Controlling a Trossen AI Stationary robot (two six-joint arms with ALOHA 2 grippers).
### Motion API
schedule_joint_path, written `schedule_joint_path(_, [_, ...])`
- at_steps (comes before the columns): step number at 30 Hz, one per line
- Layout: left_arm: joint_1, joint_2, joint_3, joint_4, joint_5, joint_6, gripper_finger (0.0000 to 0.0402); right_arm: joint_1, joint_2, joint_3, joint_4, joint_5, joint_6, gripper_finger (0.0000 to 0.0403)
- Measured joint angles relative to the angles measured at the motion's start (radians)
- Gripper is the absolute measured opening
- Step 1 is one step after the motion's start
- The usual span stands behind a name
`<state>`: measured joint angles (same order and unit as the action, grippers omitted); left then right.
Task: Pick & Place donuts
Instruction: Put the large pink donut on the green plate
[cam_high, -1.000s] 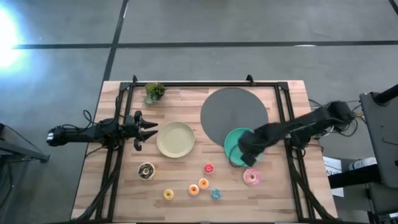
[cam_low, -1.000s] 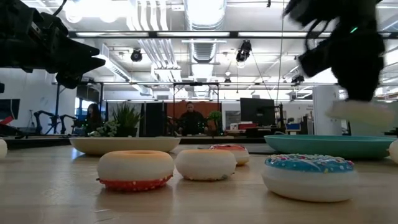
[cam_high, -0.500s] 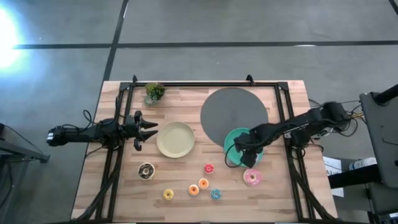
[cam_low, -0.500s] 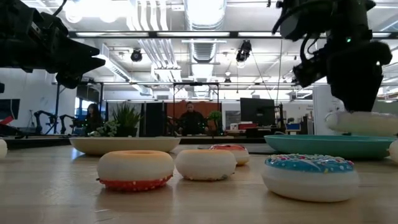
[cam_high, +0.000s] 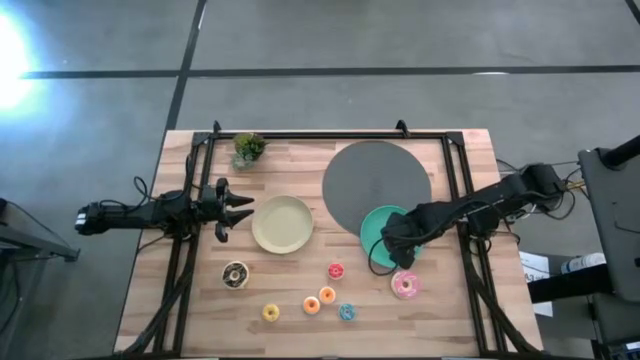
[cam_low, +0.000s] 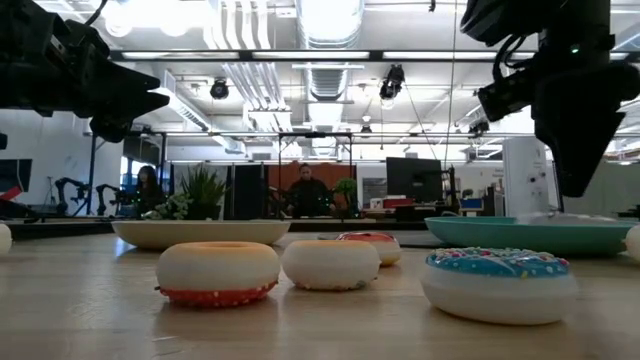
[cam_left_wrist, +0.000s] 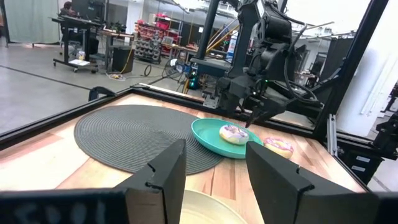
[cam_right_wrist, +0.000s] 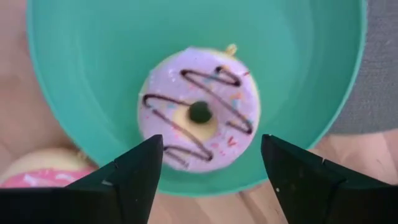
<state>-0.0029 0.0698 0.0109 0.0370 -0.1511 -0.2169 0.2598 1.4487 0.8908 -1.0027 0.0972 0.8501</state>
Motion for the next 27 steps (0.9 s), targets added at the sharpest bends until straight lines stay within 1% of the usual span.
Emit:
schedule_joint_path(4, [0.000, 0.000, 0.000, 0.001, 0.000, 0.010, 0.0142, 0.006, -0.003, -0.002, -0.009, 0.008, -0.012, 0.0258])
schedule_joint_path(9, [0.000, 0.000, -0.001, 0.053, -0.007, 0.139, 0.0142, 0.011, -0.037, 0.023, -0.016, 0.048, -0.016, 0.0256])
schedule_joint_path(12, [0.000, 0.001, -0.001, 0.049, -0.006, 0.128, 0.0142, 0.024, -0.073, 0.043, -0.015, 0.059, -0.045, 0.0255])
schedule_joint_path(13, [0.000, 0.001, -0.001, 0.051, -0.006, 0.119, 0.0142, 0.032, -0.085, 0.046, -0.014, 0.046, -0.074, 0.0254])
schedule_joint_path(16, [0.001, 0.000, -0.001, 0.069, -0.018, 0.104, 0.0142, 0.084, -0.106, 0.045, -0.013, -0.051, -0.165, 0.0251])
schedule_joint_path(17, [0.001, 0.000, -0.001, 0.084, -0.018, 0.067, 0.0142, 0.112, -0.112, 0.043, -0.014, -0.079, -0.176, 0.0249])
schedule_joint_path(19, [0.000, 0.000, -0.001, 0.103, -0.016, -0.070, 0.0142, 0.173, -0.117, 0.041, -0.018, -0.106, -0.167, 0.0246])
schedule_joint_path(21, [0.000, 0.000, -0.001, 0.111, -0.016, -0.218, 0.0142, 0.238, -0.118, 0.041, -0.017, -0.117, -0.123, 0.0244])
schedule_joint_path(23, [0.000, -0.001, -0.001, 0.112, -0.016, -0.322, 0.0142, 0.296, -0.107, 0.041, -0.016, -0.116, -0.045, 0.0241])
schedule_joint_path(25, [0.000, -0.001, -0.001, 0.111, -0.016, -0.362, 0.0142, 0.346, -0.091, 0.034, -0.007, -0.115, 0.051, 0.0238])
schedule_joint_path(27, [0.000, -0.001, -0.001, 0.112, -0.016, -0.361, 0.0142, 0.377, -0.067, 0.029, 0.016, -0.108, 0.146, 0.0236])
